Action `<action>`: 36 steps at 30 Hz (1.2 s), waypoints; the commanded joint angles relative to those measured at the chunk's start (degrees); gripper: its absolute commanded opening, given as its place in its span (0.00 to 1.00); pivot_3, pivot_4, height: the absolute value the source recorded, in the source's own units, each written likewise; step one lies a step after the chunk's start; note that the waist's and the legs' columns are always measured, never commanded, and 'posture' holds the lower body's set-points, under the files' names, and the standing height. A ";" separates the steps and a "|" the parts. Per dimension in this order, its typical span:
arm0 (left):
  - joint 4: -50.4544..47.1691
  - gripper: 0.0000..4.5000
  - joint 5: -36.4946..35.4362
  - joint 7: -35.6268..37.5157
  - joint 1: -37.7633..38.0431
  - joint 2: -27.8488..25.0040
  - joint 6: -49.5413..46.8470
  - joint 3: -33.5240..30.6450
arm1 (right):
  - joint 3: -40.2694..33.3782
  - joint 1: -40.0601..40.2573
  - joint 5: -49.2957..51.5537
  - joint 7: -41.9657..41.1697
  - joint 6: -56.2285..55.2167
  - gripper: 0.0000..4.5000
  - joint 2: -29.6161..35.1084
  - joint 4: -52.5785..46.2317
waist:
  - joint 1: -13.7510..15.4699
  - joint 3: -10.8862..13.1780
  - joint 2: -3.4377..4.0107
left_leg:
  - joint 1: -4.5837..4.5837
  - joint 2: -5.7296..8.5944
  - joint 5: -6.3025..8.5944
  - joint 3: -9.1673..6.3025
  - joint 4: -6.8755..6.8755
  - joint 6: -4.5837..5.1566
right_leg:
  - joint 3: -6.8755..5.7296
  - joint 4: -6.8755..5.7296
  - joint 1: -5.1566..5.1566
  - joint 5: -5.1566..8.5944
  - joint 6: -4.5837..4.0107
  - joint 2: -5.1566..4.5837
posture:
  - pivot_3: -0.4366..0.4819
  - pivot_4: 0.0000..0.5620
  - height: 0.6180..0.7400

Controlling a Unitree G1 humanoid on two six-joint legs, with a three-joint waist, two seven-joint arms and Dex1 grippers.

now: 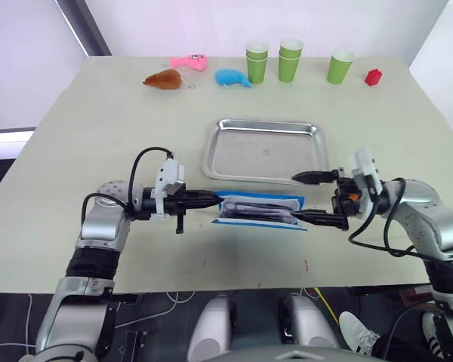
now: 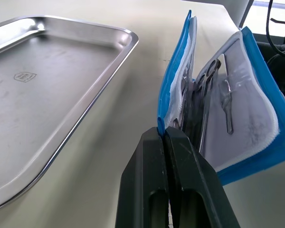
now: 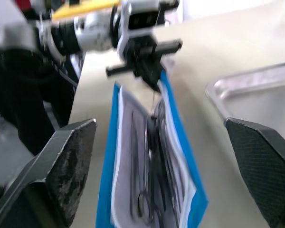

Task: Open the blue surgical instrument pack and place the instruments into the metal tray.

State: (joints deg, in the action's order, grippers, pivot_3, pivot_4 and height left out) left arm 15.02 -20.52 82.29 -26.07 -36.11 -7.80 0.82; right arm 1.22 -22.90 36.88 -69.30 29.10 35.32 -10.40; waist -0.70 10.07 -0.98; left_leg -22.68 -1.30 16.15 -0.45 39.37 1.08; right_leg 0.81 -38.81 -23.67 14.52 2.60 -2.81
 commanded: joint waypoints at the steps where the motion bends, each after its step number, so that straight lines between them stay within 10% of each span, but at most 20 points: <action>1: 0.28 0.00 0.03 0.61 -0.39 0.46 0.85 1.05 | -2.06 -0.78 3.67 0.34 2.19 0.88 0.08 -2.61 | 0.00 0.00 0.00 | 0.00 0.00 0.00 0.01 0.00 0.00 | 0.00 0.00 0.00 0.00 0.00 0.00 | 0.48 0.27 1.00; 9: 1.25 0.00 0.38 0.76 -0.86 1.03 1.38 1.61 | 0.65 1.29 3.30 -0.19 4.22 0.01 1.26 -3.72 | 0.13 0.00 0.00 | -0.01 0.02 0.00 0.01 0.00 0.00 | 0.00 0.02 0.01 0.00 0.00 -0.03 | 0.48 0.27 1.00; 36: 8.99 0.00 7.45 -2.75 -0.01 0.98 5.93 6.55 | 13.66 10.80 -13.75 -2.63 -5.16 0.01 5.41 -3.28 | -0.07 -0.04 -0.02 | 0.10 0.03 0.00 0.02 0.02 0.00 | 0.02 -0.01 0.08 0.00 0.01 -0.02 | 0.48 0.27 1.00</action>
State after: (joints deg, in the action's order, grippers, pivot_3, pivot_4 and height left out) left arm 22.04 -16.13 79.41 -27.20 -35.24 -1.99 4.82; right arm 14.99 -12.28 23.10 -71.43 25.24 40.30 -12.51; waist -0.77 10.04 -0.99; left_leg -22.55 -1.27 16.15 -0.42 39.39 1.08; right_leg 0.84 -38.83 -23.58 14.52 2.61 -2.82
